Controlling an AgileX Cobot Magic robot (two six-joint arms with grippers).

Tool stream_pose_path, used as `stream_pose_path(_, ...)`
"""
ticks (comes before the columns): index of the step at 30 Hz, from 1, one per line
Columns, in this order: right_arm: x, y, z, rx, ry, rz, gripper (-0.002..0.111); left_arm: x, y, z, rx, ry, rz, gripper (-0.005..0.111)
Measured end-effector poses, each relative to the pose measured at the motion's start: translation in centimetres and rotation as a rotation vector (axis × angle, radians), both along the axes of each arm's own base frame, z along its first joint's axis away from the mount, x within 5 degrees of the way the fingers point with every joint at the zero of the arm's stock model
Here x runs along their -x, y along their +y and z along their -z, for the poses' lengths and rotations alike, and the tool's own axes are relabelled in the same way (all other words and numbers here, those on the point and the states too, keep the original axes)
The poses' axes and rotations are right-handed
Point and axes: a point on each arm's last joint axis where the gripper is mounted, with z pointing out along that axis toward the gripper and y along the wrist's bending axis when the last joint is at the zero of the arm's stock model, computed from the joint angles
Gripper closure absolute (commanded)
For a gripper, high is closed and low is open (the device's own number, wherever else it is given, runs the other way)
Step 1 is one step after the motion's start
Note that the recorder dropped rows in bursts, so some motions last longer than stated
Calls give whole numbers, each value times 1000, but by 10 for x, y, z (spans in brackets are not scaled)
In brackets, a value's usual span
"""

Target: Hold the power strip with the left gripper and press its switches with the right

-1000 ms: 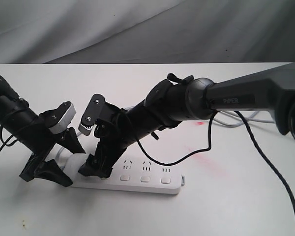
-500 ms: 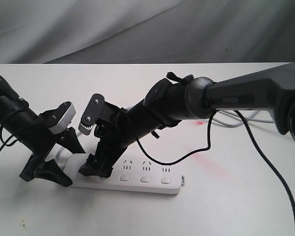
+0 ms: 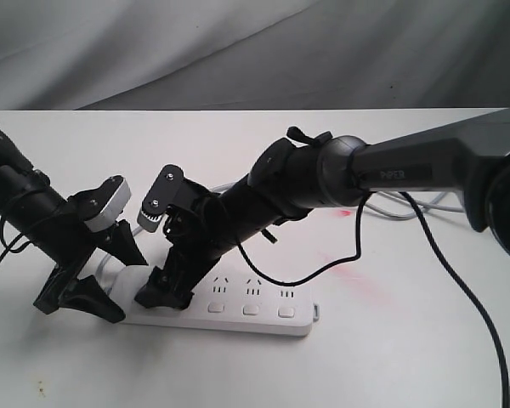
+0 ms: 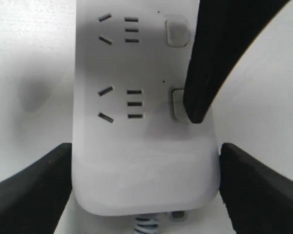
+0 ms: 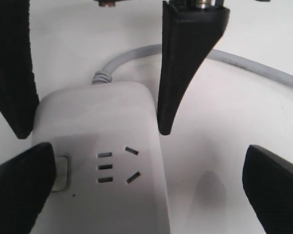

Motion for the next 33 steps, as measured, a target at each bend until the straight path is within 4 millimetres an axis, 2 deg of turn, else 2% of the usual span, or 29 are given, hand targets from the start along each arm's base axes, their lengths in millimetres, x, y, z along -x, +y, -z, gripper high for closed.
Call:
stream_pose_path(4,0,1,-1,-8,6,10,14,0,0,0,0,0,0,52)
stream_pose_path(7,0,0,-10,-14,-23,4,14,0,0,0,0,0,0,52)
stream_pose_path(14,1,-3,-55,-54,-141,-34,14,0,0,0,0,0,0,52)
stream_pose_path(17,3,-4,-64,-57,-159,-56,14,0,0,0,0,0,0,52)
stream_pose_path(26,8,-26,-40,6,-92,-51,14,0,0,0,0,0,0,52)
stream_pose_path(33,6,-28,-39,2,-107,-34,14,0,0,0,0,0,0,52)
